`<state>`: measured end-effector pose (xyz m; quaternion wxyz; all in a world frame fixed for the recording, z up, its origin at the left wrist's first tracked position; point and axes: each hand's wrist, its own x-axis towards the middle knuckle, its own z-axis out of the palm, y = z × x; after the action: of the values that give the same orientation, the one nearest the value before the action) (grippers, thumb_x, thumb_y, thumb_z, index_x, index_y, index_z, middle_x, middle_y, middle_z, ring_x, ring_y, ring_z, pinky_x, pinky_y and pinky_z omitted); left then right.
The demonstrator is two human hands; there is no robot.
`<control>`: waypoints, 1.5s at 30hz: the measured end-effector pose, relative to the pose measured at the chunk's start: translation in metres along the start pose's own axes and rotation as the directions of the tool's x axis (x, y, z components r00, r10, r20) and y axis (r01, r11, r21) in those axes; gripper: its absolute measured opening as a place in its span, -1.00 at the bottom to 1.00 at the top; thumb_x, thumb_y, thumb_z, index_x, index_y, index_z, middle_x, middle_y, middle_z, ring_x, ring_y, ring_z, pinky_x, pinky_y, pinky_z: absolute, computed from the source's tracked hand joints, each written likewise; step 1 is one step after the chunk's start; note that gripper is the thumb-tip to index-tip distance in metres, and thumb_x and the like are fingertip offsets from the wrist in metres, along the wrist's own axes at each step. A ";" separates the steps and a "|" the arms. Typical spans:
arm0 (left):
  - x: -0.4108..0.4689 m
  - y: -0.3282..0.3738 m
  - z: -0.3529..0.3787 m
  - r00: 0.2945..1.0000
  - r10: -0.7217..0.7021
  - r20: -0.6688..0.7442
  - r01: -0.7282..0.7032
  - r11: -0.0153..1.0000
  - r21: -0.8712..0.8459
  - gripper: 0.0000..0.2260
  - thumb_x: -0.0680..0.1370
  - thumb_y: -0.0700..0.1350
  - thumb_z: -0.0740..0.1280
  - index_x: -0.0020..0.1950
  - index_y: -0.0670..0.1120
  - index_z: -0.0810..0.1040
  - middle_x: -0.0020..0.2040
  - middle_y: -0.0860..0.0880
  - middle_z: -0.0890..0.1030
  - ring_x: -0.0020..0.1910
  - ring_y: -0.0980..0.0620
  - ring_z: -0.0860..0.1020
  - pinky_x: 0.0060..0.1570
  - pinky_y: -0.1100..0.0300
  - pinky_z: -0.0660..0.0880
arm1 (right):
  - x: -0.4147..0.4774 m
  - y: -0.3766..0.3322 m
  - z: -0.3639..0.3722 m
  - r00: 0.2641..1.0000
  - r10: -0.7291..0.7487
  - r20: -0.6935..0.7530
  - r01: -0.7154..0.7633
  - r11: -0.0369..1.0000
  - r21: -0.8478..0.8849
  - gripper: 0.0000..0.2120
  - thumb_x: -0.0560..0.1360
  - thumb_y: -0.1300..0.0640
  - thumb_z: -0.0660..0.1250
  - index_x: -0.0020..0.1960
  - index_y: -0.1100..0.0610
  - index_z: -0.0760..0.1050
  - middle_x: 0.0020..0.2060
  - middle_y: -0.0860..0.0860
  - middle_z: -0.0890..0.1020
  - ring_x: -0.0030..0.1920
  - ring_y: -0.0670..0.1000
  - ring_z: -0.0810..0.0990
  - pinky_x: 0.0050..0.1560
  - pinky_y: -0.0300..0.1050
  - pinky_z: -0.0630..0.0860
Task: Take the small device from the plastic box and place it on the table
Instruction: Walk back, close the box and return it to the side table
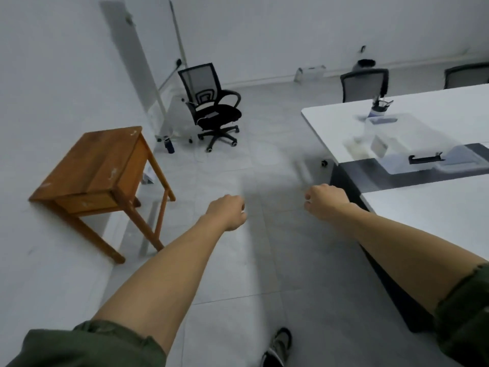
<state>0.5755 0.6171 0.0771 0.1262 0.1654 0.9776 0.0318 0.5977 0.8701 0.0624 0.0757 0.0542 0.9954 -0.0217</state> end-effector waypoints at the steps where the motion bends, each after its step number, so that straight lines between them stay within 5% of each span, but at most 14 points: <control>1: 0.019 0.002 -0.005 1.000 0.011 0.013 -0.011 1.000 0.000 -0.70 0.57 -0.02 0.23 0.21 -0.13 0.55 0.17 -0.15 0.59 0.10 -0.18 0.57 0.05 0.03 0.51 | 0.018 0.008 0.000 1.000 0.017 0.006 -0.017 1.000 0.012 -0.83 0.48 0.08 0.28 -0.19 0.18 0.52 -0.17 0.16 0.63 -0.23 0.20 0.58 -0.25 -0.05 0.49; 7: 0.146 0.014 -0.043 0.998 0.069 0.014 -0.069 0.997 0.023 -0.71 0.57 -0.03 0.22 0.17 -0.15 0.58 0.16 -0.15 0.59 0.11 -0.17 0.56 0.06 0.04 0.51 | 0.131 0.049 -0.027 0.992 0.124 0.036 -0.126 0.991 0.054 -0.83 0.47 0.09 0.28 -0.17 0.18 0.53 -0.18 0.13 0.60 -0.15 0.19 0.61 -0.26 -0.09 0.43; 19: 0.404 0.068 -0.088 0.952 0.296 0.075 -0.301 0.952 0.058 -0.68 0.57 0.02 0.22 0.25 -0.08 0.54 0.25 -0.14 0.55 0.18 -0.17 0.54 0.12 0.03 0.50 | 0.312 0.141 -0.050 0.951 0.308 0.014 -0.308 0.950 0.045 -0.70 0.53 -0.02 0.25 0.16 0.10 0.57 0.09 0.12 0.62 0.04 0.18 0.60 -0.06 -0.05 0.50; 25: 0.535 0.106 -0.123 0.889 0.442 0.123 -0.454 0.886 0.096 -0.69 0.58 0.00 0.21 0.25 -0.09 0.53 0.24 -0.12 0.56 0.17 -0.17 0.54 0.13 0.00 0.51 | 0.392 0.195 -0.066 0.868 0.496 0.018 -0.495 0.864 0.090 -0.68 0.54 -0.02 0.22 0.17 0.14 0.57 0.06 0.12 0.63 0.03 0.18 0.60 0.06 0.02 0.56; 30: 0.623 0.168 -0.149 0.811 0.568 0.143 -0.583 0.806 0.106 -0.77 0.57 -0.01 0.21 0.13 -0.08 0.53 0.15 -0.11 0.59 0.07 -0.15 0.56 -0.07 0.08 0.44 | 0.426 0.243 -0.079 0.794 0.608 0.002 -0.603 0.787 0.127 -0.69 0.55 -0.03 0.23 0.16 0.10 0.58 0.08 0.11 0.63 0.07 0.17 0.59 0.04 -0.01 0.54; 34: 0.664 0.229 -0.148 0.750 0.634 0.191 -0.656 0.749 0.091 -0.68 0.58 0.00 0.22 0.30 -0.08 0.49 0.26 -0.11 0.53 0.18 -0.14 0.53 0.09 0.06 0.44 | 0.437 0.294 -0.081 0.725 0.689 0.018 -0.683 0.714 0.155 -0.70 0.56 -0.05 0.24 0.21 0.04 0.57 0.15 0.09 0.59 0.13 0.16 0.57 0.05 -0.04 0.47; 45: 0.747 0.401 -0.128 0.634 0.738 0.230 -0.769 0.633 0.089 -0.68 0.58 0.00 0.22 0.28 -0.09 0.50 0.24 -0.09 0.53 0.18 -0.11 0.52 0.07 0.07 0.44 | 0.448 0.463 -0.079 0.560 0.828 0.035 -0.812 0.540 0.222 -0.71 0.56 -0.01 0.23 0.19 0.07 0.57 0.13 0.10 0.63 0.11 0.18 0.59 0.02 -0.02 0.51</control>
<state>-0.0129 1.2403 0.0659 0.1697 0.5725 0.8019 -0.0203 0.1974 1.3805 0.0558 0.0338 0.5221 0.8477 -0.0878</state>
